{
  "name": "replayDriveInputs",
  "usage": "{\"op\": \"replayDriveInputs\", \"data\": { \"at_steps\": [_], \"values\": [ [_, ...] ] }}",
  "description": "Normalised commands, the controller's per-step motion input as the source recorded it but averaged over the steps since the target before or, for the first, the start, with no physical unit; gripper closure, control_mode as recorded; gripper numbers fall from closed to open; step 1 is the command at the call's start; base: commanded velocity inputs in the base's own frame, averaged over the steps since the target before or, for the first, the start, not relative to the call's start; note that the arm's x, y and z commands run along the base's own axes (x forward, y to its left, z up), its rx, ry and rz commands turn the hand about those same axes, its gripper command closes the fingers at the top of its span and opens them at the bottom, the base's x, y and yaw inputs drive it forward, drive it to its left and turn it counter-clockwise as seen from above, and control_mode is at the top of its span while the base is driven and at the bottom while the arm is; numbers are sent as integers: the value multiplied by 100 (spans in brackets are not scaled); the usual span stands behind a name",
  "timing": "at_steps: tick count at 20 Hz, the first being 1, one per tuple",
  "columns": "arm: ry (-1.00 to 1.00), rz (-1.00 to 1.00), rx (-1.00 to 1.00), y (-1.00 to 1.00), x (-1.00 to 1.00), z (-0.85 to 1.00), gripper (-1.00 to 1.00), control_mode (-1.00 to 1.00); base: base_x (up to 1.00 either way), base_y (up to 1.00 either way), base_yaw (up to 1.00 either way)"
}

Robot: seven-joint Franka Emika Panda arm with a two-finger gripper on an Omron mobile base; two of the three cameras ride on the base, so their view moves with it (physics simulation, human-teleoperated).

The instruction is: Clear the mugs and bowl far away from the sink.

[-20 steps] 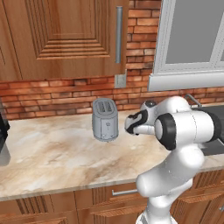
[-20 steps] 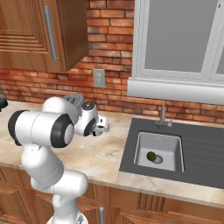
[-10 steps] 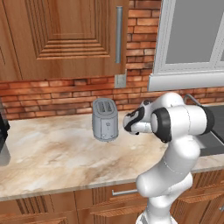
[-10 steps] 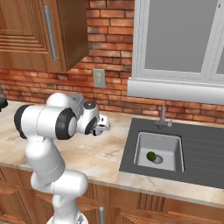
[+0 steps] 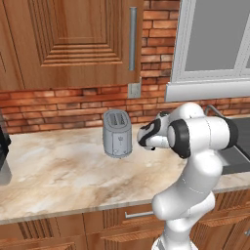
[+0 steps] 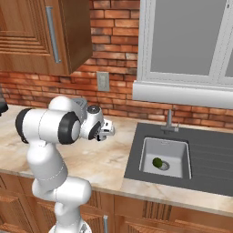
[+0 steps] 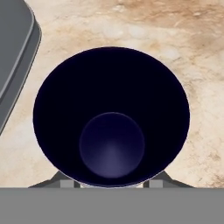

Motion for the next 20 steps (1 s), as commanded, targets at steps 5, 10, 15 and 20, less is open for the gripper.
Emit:
{"op": "replayDriveInputs", "data": {
  "at_steps": [5, 10, 15, 20],
  "values": [
    [0, 0, 0, 0, -3, -28, 100, -100, 0, 0, 0],
    [4, -1, 0, 10, -39, -69, 100, -100, 0, 0, 0],
    [6, -2, 0, 18, -42, -67, 100, -100, 0, 0, 0],
    [0, -4, 0, 16, -17, -13, 100, -100, 0, 0, 0]
  ]
}}
